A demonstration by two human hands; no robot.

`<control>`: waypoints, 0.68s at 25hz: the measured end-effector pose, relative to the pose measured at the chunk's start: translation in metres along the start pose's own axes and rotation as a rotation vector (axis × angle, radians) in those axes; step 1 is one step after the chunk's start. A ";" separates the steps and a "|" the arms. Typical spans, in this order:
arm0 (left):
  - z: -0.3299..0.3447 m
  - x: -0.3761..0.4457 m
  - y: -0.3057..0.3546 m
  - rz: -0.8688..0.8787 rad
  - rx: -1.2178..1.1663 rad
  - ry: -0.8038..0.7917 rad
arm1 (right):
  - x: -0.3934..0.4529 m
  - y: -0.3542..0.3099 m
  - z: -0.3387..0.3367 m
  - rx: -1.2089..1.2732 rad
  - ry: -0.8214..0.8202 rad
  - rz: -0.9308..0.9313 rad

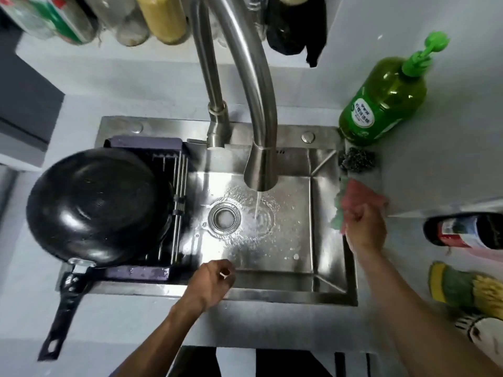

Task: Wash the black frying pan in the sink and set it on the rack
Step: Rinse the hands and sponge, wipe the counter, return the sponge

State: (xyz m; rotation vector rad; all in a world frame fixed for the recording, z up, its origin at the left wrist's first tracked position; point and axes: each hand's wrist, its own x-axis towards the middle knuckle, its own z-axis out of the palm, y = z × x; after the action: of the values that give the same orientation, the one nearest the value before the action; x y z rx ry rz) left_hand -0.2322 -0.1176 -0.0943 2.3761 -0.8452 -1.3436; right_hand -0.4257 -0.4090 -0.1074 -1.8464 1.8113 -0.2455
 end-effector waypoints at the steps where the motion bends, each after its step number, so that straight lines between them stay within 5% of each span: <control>1: -0.002 0.000 0.008 -0.018 -0.071 0.056 | -0.011 -0.010 0.002 0.096 -0.041 -0.018; 6: -0.020 0.012 0.063 -0.129 -0.736 0.268 | -0.077 -0.069 0.025 0.591 -0.316 -0.034; 9: -0.041 0.033 0.097 -0.049 -1.026 0.213 | -0.096 -0.113 0.046 0.813 -0.455 0.056; 14: -0.058 0.043 0.118 -0.138 -1.020 0.131 | -0.111 -0.153 0.051 0.984 -0.477 0.429; 17: -0.058 0.042 0.115 -0.149 -1.085 0.153 | -0.120 -0.169 0.047 1.107 -0.593 0.426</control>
State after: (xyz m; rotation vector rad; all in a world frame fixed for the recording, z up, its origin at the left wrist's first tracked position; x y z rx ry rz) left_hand -0.2066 -0.2362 -0.0340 1.6262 0.1416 -1.1850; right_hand -0.2650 -0.2888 -0.0359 -0.6384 1.1812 -0.3808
